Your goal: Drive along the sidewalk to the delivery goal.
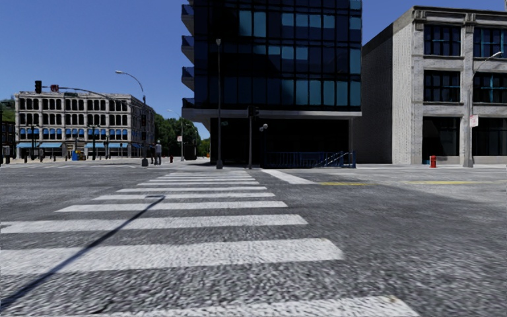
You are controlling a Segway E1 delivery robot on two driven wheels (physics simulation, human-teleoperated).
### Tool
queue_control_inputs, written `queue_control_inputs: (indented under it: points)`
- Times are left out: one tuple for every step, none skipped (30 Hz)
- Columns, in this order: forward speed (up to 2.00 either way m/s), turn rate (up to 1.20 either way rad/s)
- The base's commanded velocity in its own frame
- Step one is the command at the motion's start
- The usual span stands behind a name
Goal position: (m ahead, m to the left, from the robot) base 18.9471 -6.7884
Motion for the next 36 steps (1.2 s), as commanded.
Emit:
queue_control_inputs:
  points:
    - [1.58,0.45]
    - [1.58,0.45]
    - [1.58,0.44]
    - [1.58,0.44]
    - [1.58,0.41]
    - [1.58,0.41]
    - [1.59,0.28]
    - [1.59,0.0]
    - [1.59,0.0]
    - [1.59,0.0]
    - [1.59,0.0]
    - [1.59,0.0]
    - [1.59,0.0]
    - [1.59,0.0]
    - [1.59,0.0]
    - [1.59,0.0]
    - [1.59,0.0]
    - [1.59,0.0]
    - [1.59,0.0]
    - [1.59,0.0]
    - [1.59,0.0]
    - [1.59,0.0]
    - [1.59,0.0]
    - [1.59,0.0]
    - [2.0,0.0]
    - [2.0,0.0]
    - [2.0,0.0]
    - [2.0,0.0]
    - [2.0,0.0]
    - [2.0,0.0]
    - [2.0,0.0]
    - [2.0,0.0]
    - [2.0,0.0]
    - [2.0,0.0]
    - [2.0,0.0]
    - [2.0,0.0]
